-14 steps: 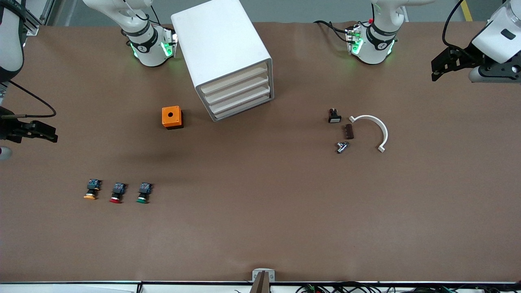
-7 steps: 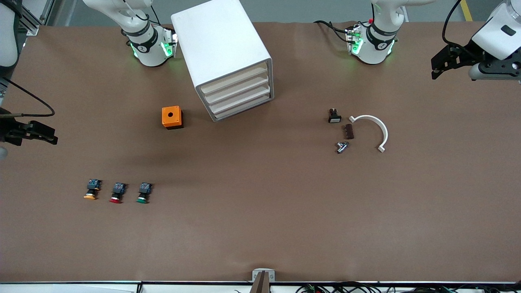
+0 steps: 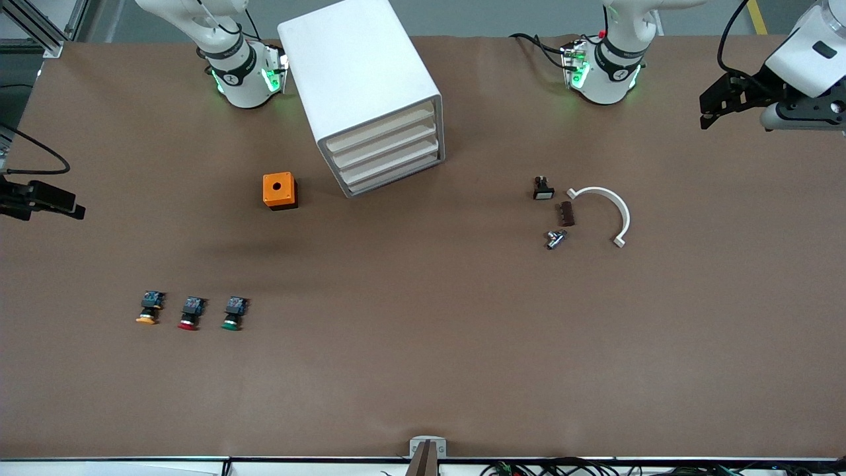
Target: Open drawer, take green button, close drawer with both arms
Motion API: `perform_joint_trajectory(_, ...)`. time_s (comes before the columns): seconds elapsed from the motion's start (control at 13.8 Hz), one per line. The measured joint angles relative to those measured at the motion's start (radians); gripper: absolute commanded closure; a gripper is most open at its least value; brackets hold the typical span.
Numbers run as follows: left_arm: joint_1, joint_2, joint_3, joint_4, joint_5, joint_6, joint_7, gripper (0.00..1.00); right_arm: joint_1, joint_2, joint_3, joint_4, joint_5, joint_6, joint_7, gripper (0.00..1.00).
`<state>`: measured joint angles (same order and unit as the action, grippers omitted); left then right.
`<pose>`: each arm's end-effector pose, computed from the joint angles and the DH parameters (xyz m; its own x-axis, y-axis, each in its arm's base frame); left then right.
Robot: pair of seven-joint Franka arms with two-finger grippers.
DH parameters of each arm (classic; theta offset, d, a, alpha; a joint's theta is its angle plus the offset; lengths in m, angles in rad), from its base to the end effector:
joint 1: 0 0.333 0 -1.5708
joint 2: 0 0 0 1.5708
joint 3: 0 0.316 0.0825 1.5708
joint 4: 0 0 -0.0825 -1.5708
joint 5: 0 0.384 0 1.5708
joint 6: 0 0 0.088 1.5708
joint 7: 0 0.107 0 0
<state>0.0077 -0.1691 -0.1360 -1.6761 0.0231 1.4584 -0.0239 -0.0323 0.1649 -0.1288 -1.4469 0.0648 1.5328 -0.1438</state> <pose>0.4848 -0.0663 0.6533 0.9939 -0.0985 -0.0489 -0.1008 -0.9938 -0.0470 0.5936 -0.0828 0.5851 0.9974 -0.0145 -0.0705 -0.0183 -0.9984 -0.0543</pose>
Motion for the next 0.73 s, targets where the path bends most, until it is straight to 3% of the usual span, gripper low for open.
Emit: perform_joint_trajectory(0.73,0.002,0.0,0.008,0.013,0.0,0.034,-0.046,0.0,-0.023,-0.051,-0.001,0.003,-0.003,-0.056,-0.007,0.0)
